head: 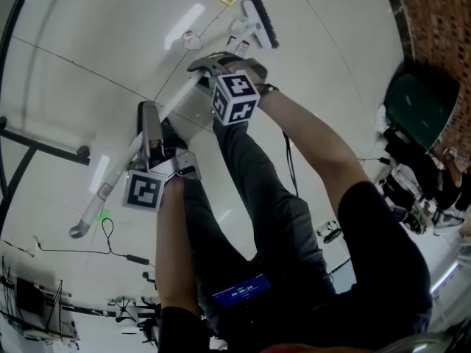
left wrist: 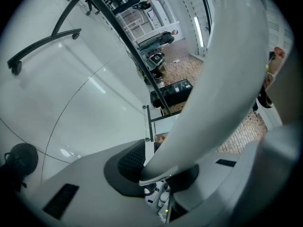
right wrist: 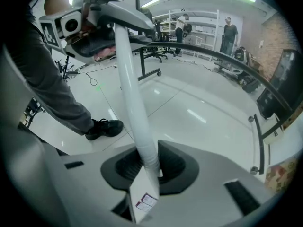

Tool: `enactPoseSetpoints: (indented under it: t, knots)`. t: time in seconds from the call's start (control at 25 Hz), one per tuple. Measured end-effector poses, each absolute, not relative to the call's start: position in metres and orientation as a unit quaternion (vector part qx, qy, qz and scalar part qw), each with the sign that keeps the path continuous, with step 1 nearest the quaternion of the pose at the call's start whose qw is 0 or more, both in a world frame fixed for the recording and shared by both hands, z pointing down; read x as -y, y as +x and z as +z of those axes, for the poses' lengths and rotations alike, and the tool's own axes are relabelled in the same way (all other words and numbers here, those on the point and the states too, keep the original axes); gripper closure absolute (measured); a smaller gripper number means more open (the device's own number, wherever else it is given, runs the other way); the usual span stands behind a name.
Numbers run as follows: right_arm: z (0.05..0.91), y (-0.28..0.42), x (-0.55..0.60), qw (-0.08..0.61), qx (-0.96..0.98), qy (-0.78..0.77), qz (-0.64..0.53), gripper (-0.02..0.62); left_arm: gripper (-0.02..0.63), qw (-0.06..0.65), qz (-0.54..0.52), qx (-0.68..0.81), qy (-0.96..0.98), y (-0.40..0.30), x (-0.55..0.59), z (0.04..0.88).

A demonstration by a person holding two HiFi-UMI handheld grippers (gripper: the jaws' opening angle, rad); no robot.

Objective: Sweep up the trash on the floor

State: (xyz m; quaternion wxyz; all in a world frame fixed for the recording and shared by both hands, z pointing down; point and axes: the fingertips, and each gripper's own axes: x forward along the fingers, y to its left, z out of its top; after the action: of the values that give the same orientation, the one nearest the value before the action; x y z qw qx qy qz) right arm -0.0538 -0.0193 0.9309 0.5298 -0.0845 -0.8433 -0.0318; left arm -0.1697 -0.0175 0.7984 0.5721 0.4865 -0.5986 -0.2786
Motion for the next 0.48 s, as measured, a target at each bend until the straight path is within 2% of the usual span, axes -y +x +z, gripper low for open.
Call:
enactPoseSetpoints:
  t: [0.48]
  knots:
    - [0.933,-0.061,0.009,0.529,0.844,-0.081,-0.038,0.492,0.551,0.574,-0.275,0.587,0.5,-0.173,0.012,0.798]
